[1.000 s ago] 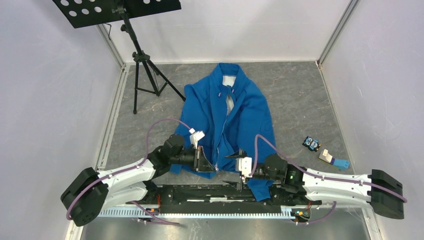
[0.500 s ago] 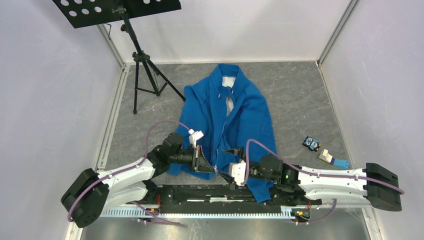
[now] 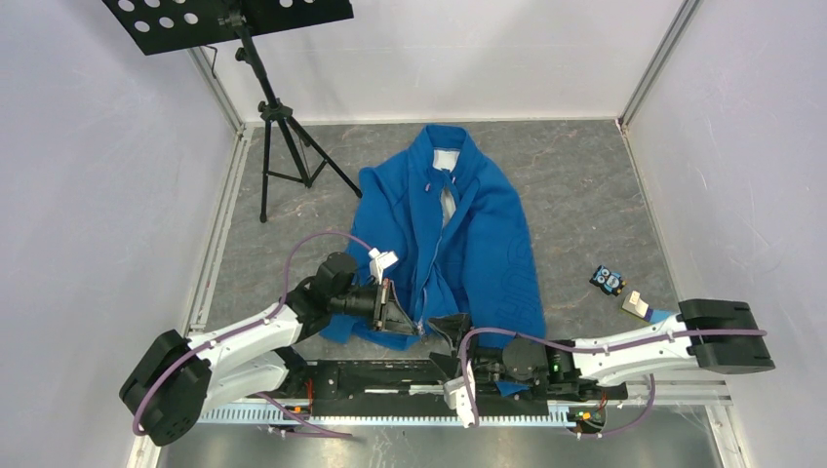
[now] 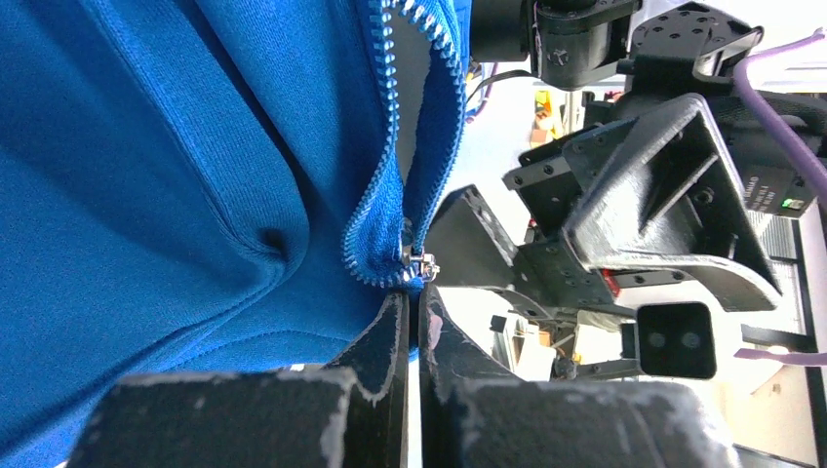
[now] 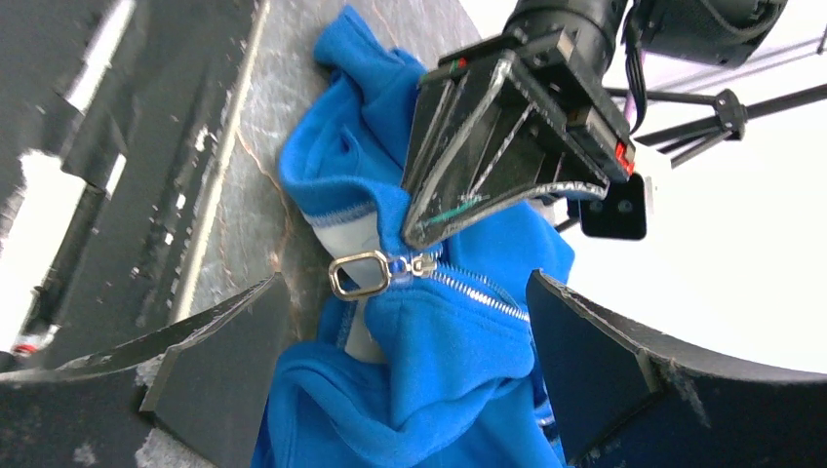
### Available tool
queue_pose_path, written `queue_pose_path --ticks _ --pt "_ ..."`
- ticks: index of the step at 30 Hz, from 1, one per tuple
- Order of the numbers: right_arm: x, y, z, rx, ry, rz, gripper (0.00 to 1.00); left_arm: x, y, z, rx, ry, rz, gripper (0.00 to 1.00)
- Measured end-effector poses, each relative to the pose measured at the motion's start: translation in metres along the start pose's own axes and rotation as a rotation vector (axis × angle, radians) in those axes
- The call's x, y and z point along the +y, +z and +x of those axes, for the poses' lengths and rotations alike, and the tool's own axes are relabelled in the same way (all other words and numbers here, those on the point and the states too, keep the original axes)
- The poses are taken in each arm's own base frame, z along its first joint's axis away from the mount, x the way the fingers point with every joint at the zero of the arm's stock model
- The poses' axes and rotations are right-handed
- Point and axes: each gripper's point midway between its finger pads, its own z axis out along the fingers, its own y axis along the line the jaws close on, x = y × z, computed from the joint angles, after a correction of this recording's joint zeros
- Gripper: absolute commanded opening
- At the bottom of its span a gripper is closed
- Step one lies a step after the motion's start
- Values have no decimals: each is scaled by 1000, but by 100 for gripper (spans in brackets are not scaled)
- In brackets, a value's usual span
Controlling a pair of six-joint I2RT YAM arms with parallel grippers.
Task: Zip up the jacket
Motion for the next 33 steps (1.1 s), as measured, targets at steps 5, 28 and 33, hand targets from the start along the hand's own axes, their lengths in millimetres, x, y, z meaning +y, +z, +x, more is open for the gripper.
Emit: queue_pose_path --ticks 5,28,33 --pt "3 0 19 65 -75 34 98 -1 -1 1 6 -3 4 2" --pt "-6 12 20 67 -115 134 87 -1 -1 1 10 -2 9 2" --pt "-15 10 14 47 -100 162 80 -2 -1 2 15 -3 13 2"
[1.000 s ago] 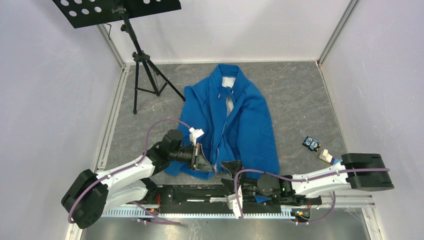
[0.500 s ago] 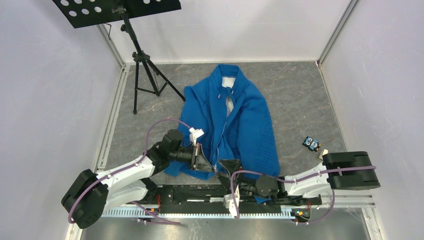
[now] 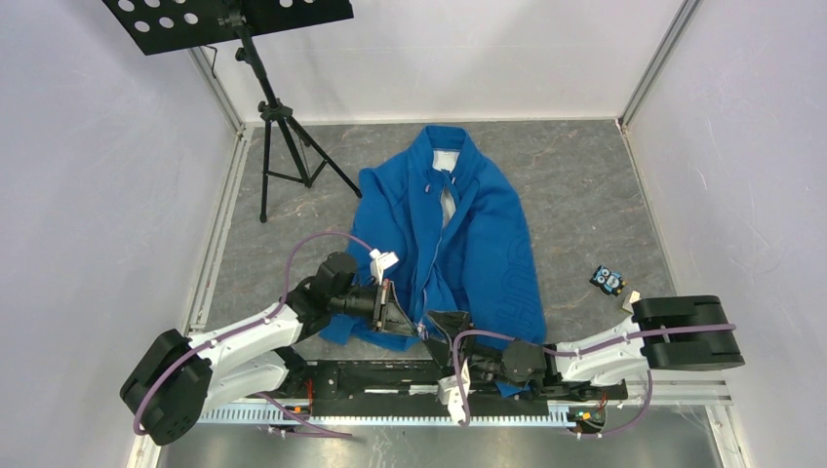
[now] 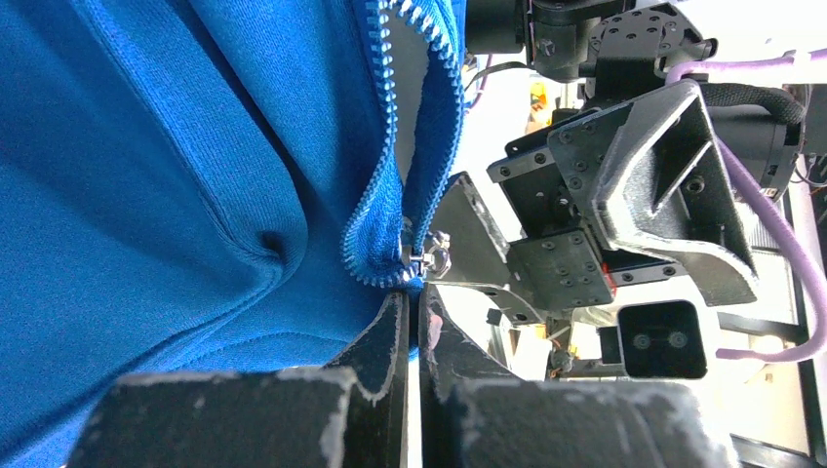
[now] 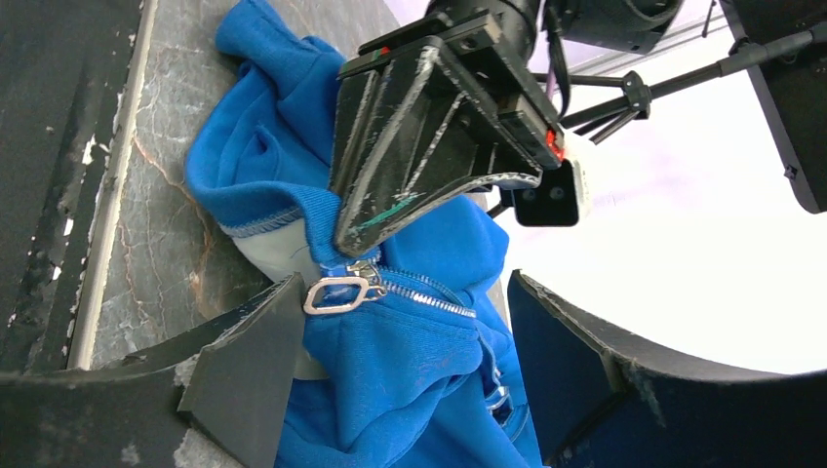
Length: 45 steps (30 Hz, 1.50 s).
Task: Zip up the jacket
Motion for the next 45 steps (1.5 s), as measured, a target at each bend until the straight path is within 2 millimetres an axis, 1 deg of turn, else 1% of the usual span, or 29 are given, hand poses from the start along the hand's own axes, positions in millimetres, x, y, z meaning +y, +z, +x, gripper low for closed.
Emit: queue_pose_path --ticks 3,7,11,18,22,26,29,33,38,45 --pt "-6 -1 -4 -17 19 13 75 0 0 1 5 -2 2 2" --pt "-8 -2 -9 -39 36 16 66 0 0 0 4 -2 4 2" --pt "-5 -2 -7 -32 40 2 59 0 0 1 5 -2 4 2" --pt "0 -2 -6 -25 53 -11 39 0 0 1 8 -4 5 2" --pt "6 -2 -3 -13 60 -32 33 0 0 1 8 -4 5 2" --pt "11 -2 0 -2 62 -45 30 0 0 1 8 -4 5 2" --pt "13 -1 2 10 64 -49 25 0 0 1 8 -4 5 2" --pt "10 1 5 29 70 -37 20 0 0 1 7 -4 5 2" --pt "6 4 6 45 79 -21 20 0 0 1 7 -4 5 2" --pt "8 7 10 72 87 -25 20 0 0 1 8 -5 5 2"
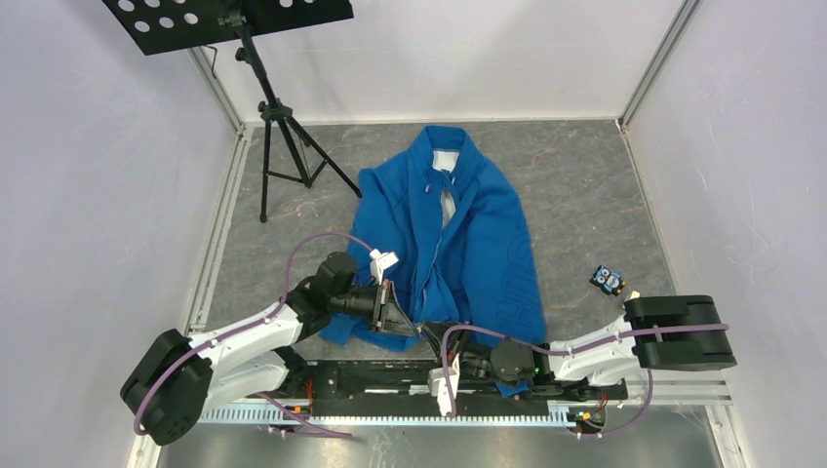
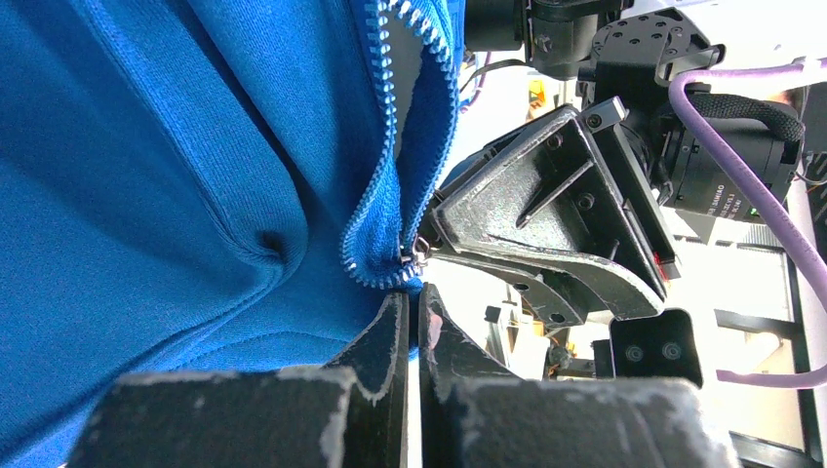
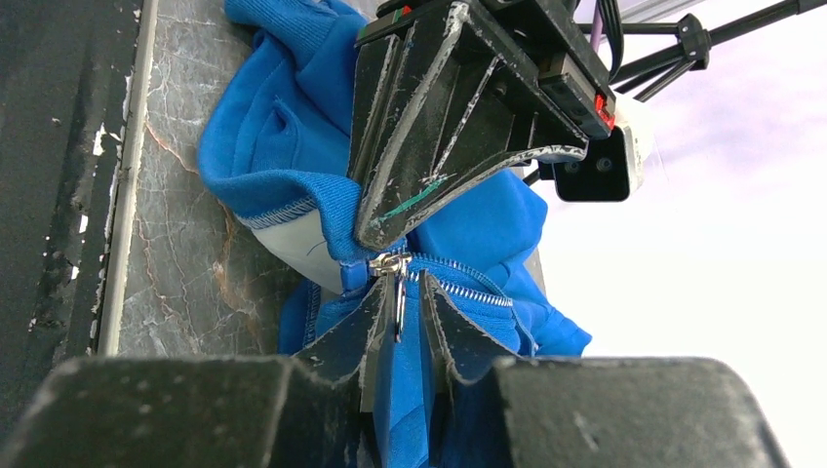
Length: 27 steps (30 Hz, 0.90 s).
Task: Zip up the jacket
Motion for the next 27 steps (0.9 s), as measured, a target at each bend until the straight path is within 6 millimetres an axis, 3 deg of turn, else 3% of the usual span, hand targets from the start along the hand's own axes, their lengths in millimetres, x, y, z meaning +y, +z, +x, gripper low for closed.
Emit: queue_pose_path --ticks 10,12,14,21,27 --pt "-1 3 6 30 13 4 17 0 0 0 0 0 0 2" --pt "-1 3 7 36 18 5 12 0 0 0 0 0 0 2" --pt "-1 5 9 45 25 6 0 0 0 0 0 -1 0 2" --pt "-2 8 15 102 57 13 0 2 0 -1 -5 -8 -14 2" --pt "-20 5 30 238 146 129 0 6 5 -11 -38 7 -103 2"
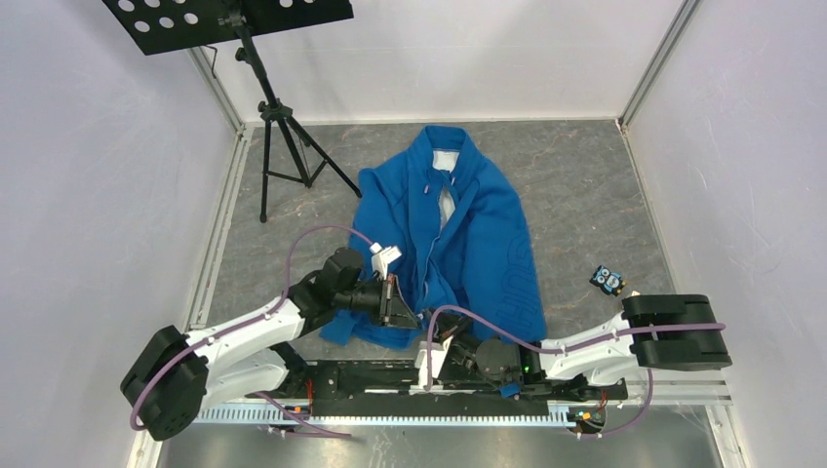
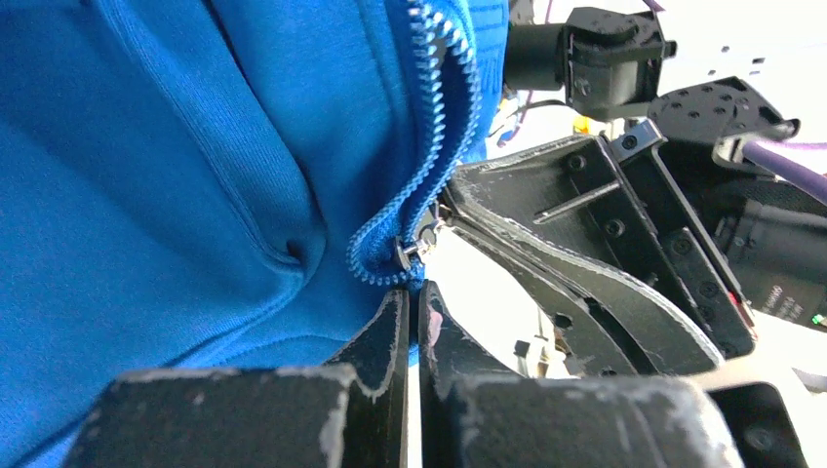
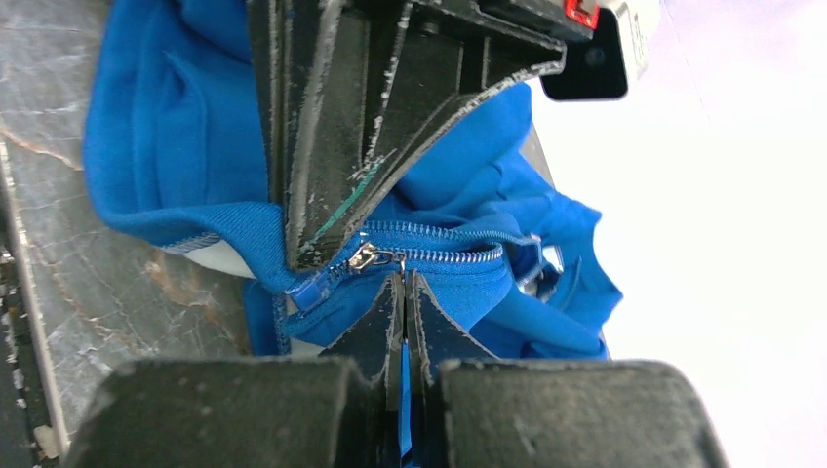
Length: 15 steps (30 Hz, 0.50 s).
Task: Zip up the jacket
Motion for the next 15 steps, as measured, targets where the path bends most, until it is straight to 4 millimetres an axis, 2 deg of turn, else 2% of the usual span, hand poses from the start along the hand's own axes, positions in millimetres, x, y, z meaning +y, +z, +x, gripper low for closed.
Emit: queue_pose_path --ticks 3,10,12,15 --pt "-10 -4 7 47 30 53 0 -1 6 -11 -41 34 -35 2" --pt "-22 -13 22 128 73 84 0 -6 23 -17 -77 108 -73 2" --pt "-23 -16 25 139 84 71 0 -6 27 -20 -94 128 -85 2" --pt "-15 -20 19 92 112 -34 0 -5 28 -14 -78 138 -93 2"
